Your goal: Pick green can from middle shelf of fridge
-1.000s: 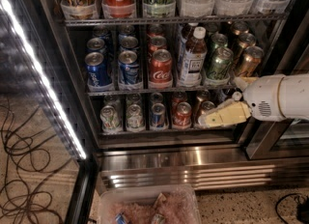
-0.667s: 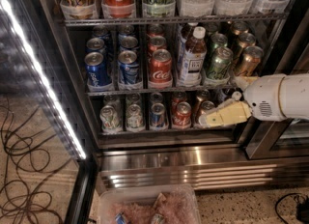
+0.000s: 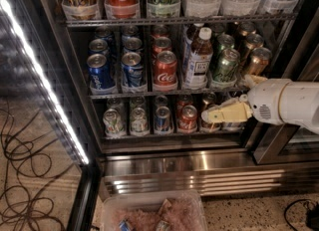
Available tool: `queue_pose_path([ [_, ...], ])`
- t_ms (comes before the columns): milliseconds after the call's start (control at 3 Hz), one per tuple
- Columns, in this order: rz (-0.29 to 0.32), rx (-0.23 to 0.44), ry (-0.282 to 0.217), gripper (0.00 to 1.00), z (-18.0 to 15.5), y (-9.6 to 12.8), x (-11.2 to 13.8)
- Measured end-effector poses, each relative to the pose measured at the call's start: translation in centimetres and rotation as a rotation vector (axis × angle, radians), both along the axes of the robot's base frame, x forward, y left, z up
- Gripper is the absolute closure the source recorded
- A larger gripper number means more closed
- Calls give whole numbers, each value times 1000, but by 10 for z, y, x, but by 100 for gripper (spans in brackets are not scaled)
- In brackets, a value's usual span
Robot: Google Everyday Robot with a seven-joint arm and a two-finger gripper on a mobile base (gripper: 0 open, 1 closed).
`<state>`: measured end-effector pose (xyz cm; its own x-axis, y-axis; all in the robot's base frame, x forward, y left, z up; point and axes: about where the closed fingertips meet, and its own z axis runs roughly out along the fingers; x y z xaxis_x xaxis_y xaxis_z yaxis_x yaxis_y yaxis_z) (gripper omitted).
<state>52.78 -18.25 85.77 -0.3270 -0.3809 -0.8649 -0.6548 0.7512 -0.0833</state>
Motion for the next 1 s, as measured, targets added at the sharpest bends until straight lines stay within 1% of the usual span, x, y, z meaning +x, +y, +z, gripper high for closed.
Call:
queue_pose_path([
  [333, -77, -12, -106, 0, 7, -14, 26],
  [667, -140, -3, -141, 0, 9, -24, 45],
  [1000, -147, -5, -147, 0, 10, -25, 47],
])
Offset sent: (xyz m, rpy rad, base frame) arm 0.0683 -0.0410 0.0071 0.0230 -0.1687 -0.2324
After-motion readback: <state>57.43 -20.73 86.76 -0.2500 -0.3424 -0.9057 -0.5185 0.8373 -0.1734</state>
